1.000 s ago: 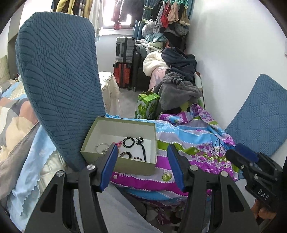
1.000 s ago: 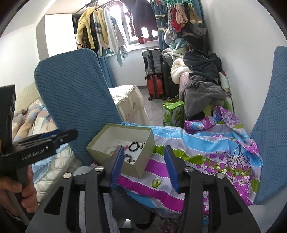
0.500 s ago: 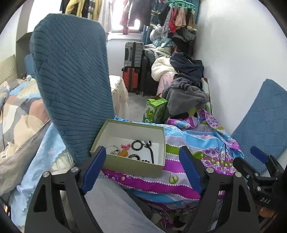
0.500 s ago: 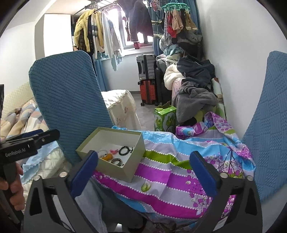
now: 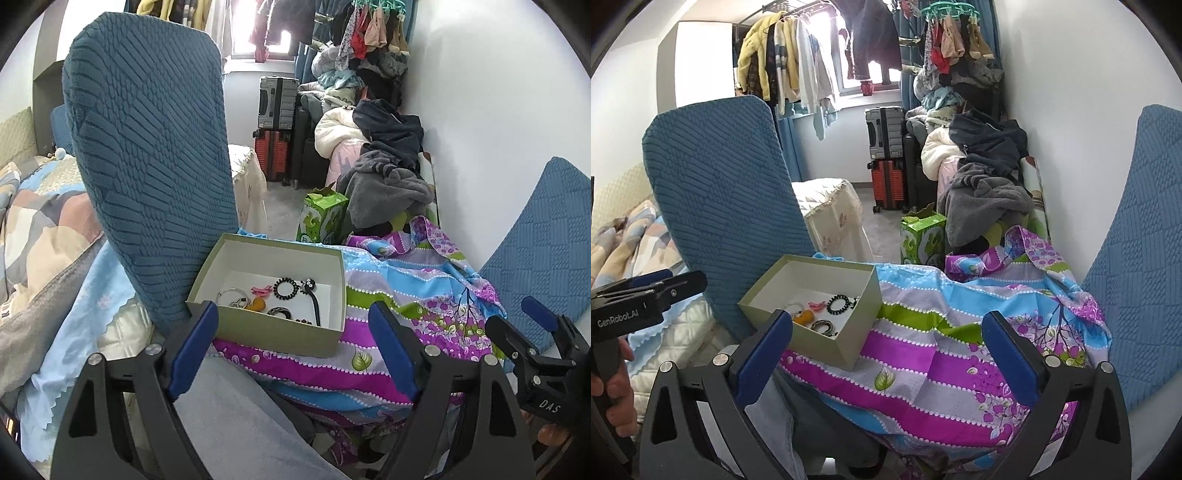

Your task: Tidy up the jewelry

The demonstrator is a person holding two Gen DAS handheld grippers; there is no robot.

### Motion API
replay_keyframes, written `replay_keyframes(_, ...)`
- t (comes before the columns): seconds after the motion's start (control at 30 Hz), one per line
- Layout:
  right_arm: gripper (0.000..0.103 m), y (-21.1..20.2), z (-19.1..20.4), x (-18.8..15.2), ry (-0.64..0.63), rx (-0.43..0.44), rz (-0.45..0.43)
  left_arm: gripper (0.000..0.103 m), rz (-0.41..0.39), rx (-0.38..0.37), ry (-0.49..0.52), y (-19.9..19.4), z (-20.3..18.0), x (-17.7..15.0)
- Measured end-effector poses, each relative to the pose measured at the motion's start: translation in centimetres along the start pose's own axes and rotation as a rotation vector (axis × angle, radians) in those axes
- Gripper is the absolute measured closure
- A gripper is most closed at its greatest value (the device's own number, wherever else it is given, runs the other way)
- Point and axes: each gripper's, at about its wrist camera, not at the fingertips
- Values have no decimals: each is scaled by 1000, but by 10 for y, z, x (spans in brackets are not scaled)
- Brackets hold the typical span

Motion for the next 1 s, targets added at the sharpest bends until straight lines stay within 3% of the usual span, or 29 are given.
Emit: replay_keyframes(1.0, 0, 1, -6, -3, 9, -26, 9, 20, 44, 7, 21, 11, -7, -3)
Point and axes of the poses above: each gripper's, at about its wrist camera, not at the fingertips, and y roughly the way its jaws point, z to its left, x to its top, and after that the axes turned 12 degrees about x, right-handed
